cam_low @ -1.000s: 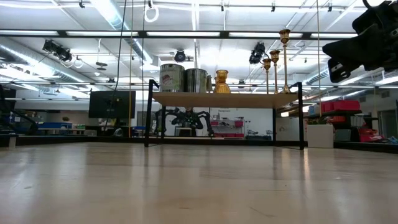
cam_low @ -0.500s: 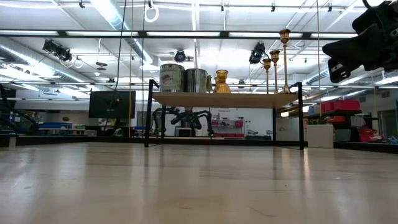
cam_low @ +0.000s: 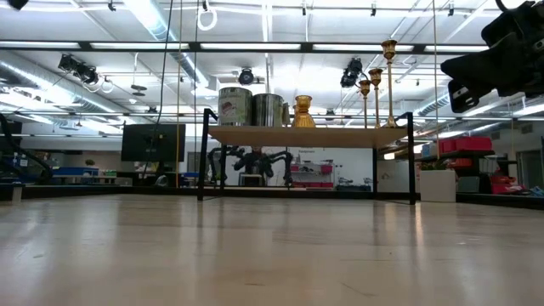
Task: Pick & Place candle stick holders
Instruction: Put the orange glass candle holder on the shelf aligned with the other orange glass candle holders
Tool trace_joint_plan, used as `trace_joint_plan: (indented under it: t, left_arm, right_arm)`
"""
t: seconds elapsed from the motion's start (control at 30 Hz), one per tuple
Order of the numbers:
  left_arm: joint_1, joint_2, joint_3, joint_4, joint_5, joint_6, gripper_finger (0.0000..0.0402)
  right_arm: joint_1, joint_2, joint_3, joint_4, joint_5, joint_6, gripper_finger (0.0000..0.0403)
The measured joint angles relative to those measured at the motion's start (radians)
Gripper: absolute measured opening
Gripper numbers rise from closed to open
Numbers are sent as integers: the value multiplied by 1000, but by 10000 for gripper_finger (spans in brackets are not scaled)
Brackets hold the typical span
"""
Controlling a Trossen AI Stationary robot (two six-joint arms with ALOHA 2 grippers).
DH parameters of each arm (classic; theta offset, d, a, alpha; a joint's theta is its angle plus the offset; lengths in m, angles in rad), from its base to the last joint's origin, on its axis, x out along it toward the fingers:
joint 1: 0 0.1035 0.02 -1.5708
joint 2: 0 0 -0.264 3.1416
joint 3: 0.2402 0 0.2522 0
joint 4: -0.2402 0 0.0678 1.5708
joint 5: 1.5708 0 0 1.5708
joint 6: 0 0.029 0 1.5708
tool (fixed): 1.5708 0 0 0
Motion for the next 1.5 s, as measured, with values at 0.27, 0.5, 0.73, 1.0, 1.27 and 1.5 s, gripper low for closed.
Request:
trace_joint_plan:
  t: [0.27,0.5,0.73,1.0,1.27,1.5]
  left_arm:
    - [-20,76,0,37,28,-80,377]
    - [-16,123,0,23,-10,-97,374]
    - [-11,164,0,15,5,-99,374]
    - [-5,188,0,1,10,-162,370]
    - [1,188,0,-8,17,-202,321]
    - [1,188,0,-8,39,-202,268]
  right_arm:
    - [0,0,0,0,0,0,20]
    - [0,0,0,0,0,0,20]
    - [0,0,0,0,0,0,20]
    - [0,0,0,0,0,0,20]
    - [0,0,0,0,0,0,20]
    - [0,0,0,0,0,0,20]
